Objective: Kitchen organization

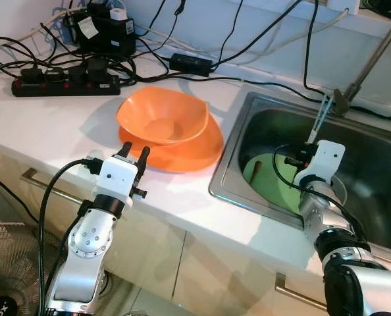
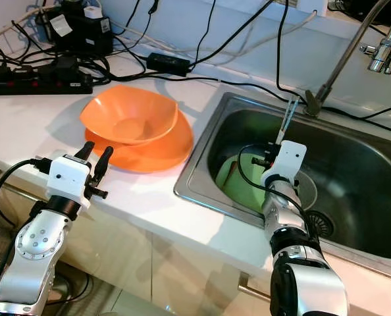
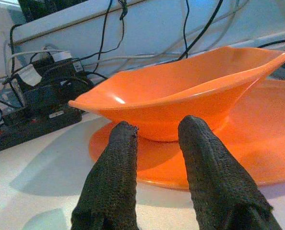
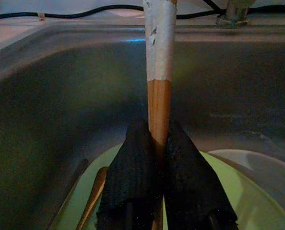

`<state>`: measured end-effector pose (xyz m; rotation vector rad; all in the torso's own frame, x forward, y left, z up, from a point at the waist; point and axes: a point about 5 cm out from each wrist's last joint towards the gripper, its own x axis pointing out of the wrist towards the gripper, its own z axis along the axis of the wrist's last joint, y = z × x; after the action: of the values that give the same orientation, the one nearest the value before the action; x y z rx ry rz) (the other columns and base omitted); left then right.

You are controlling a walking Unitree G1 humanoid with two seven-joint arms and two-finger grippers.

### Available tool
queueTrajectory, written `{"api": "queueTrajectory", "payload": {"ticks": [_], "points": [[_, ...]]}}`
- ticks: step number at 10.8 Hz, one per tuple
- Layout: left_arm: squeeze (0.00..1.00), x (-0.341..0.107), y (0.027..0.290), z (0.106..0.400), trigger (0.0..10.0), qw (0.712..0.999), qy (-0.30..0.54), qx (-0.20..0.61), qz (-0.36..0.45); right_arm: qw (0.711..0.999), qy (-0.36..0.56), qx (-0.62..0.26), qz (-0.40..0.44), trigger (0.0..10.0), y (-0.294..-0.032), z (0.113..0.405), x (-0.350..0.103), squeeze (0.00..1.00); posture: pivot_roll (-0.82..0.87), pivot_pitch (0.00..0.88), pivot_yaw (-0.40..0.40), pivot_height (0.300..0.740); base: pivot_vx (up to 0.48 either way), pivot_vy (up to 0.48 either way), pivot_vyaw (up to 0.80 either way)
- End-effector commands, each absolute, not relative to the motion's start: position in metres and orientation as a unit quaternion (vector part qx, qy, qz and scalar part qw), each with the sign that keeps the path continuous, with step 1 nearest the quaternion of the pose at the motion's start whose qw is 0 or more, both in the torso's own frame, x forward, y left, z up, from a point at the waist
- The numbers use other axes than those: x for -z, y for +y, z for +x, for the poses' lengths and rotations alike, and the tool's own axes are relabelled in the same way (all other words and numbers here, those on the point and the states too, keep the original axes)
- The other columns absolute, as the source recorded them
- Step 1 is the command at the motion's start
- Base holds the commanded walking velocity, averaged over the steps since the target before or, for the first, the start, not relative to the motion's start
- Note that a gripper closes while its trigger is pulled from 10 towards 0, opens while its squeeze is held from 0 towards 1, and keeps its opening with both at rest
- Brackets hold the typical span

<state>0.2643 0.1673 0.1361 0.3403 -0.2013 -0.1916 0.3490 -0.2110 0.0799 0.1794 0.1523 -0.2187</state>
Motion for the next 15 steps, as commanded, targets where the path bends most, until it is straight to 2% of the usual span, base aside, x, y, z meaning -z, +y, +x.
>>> {"api": "queueTrajectory", "payload": {"ticks": [1, 2, 3, 4, 8, 10, 12, 15], "points": [[0.0, -0.141, 0.164, 0.265, 10.0, 0.975, -0.108, 0.095, 0.169, 0.978, 0.14, 0.12, 0.096, 10.0, -0.213, 0.331, -0.048, 0.0, 0.15, 0.091, -0.063, 0.74, 0.0, 0.0, 0.0], [0.0, -0.141, 0.164, 0.265, 10.0, 0.975, -0.108, 0.096, 0.169, 0.978, 0.141, 0.118, 0.099, 10.0, -0.212, 0.331, -0.048, 1.0, 0.15, 0.091, -0.063, 0.74, 0.0, 0.0, 0.0], [0.0, -0.141, 0.164, 0.265, 10.0, 0.975, -0.107, 0.096, 0.169, 0.978, 0.143, 0.118, 0.096, 10.0, -0.212, 0.331, -0.048, 1.0, 0.15, 0.093, -0.061, 0.74, 0.0, 0.0, 0.0], [0.0, -0.14, 0.164, 0.265, 10.0, 0.975, -0.106, 0.096, 0.168, 0.978, 0.144, 0.119, 0.094, 10.0, -0.212, 0.331, -0.048, 0.0, 0.15, 0.093, -0.061, 0.74, 0.0, 0.0, 0.0], [0.0, -0.14, 0.164, 0.265, 10.0, 0.975, -0.106, 0.096, 0.169, 0.978, 0.143, 0.119, 0.09, 10.0, -0.213, 0.332, -0.05, 0.0, 0.15, 0.095, -0.061, 0.74, 0.0, 0.0, 0.0], [0.0, -0.139, 0.164, 0.265, 10.0, 0.975, -0.106, 0.096, 0.17, 0.982, 0.127, 0.117, 0.076, 10.0, -0.217, 0.345, -0.069, 0.0, 0.15, 0.094, -0.068, 0.74, 0.0, 0.0, 0.0], [0.0, -0.139, 0.163, 0.264, 10.0, 0.976, -0.105, 0.096, 0.168, 0.989, 0.073, 0.11, 0.071, 10.0, -0.219, 0.364, -0.104, 0.0, 0.14, 0.094, -0.071, 0.74, 0.0, 0.0, 0.0], [0.0, -0.137, 0.161, 0.264, 10.0, 0.976, -0.105, 0.096, 0.167, 0.992, 0.04, 0.098, 0.074, 10.0, -0.214, 0.374, -0.127, 0.0, 0.13, 0.09, -0.086, 0.74, 0.0, 0.0, 0.0]]}}
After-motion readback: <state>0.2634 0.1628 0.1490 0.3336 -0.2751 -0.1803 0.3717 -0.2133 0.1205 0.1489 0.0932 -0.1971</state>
